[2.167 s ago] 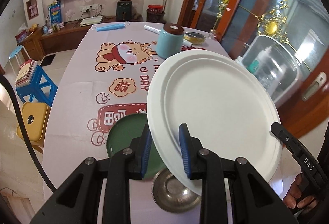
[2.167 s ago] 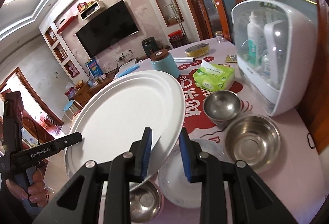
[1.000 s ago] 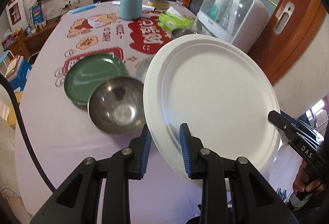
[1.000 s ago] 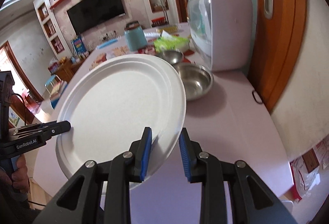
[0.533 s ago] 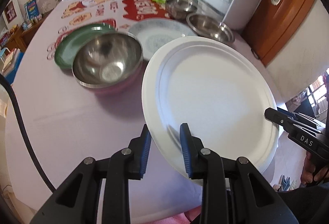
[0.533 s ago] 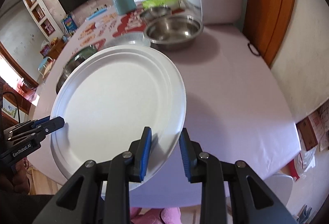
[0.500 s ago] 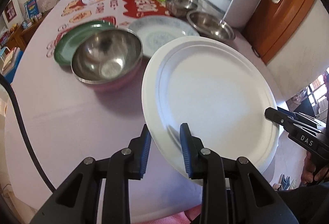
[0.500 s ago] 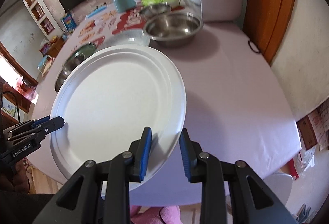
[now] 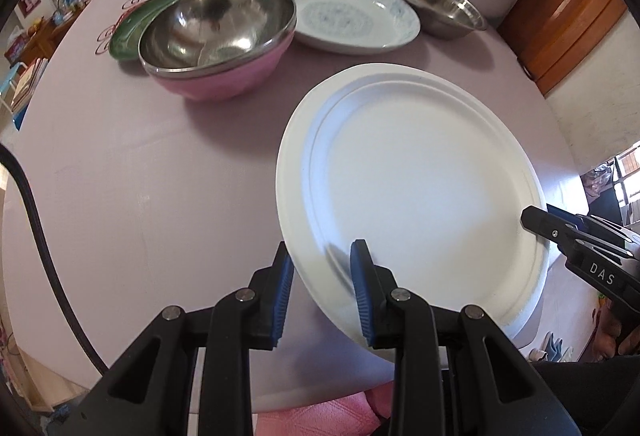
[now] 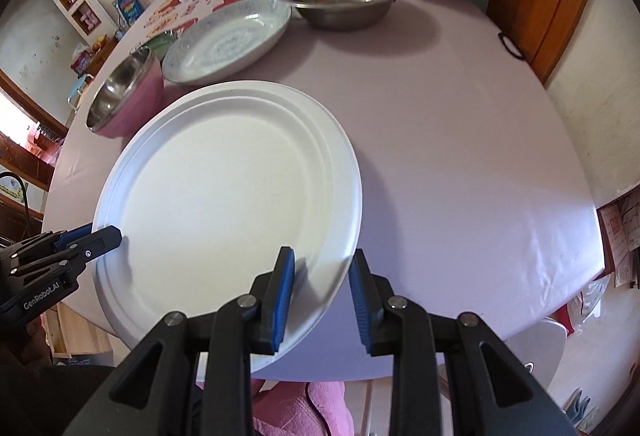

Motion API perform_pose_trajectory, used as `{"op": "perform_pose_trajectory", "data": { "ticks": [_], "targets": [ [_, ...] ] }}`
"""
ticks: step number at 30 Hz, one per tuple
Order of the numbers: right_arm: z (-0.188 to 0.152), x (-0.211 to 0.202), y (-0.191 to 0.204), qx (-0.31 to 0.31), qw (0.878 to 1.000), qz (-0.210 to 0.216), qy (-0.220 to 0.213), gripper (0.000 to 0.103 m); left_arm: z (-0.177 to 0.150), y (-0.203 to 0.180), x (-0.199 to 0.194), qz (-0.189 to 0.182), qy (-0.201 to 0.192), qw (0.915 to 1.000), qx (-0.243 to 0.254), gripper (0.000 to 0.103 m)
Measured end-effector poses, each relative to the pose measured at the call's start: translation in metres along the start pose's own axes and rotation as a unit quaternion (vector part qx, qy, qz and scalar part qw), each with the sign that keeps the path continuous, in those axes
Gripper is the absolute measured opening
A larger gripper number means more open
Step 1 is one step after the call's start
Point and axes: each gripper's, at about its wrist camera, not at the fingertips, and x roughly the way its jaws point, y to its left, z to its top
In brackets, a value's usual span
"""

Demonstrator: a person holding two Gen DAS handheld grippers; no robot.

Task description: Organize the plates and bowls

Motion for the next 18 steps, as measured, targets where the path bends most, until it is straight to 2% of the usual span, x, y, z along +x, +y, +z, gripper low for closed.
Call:
{"op": "perform_pose_trajectory", "data": {
  "ticks": [11, 18],
  "targets": [
    [0.005, 0.016, 0.004, -0.011, 1.000, -0.003, 0.014, 0.031, 0.002, 0.002, 0.015, 0.022, 0.011, 0.9997, -0.004, 0.028],
    [0.008, 0.026, 0.016, -0.041, 0.999, -0.011, 0.024, 0.035, 0.006, 0.002, 0.022, 0.048, 0.019, 0.9987, -0.004, 0.029]
  ]
}}
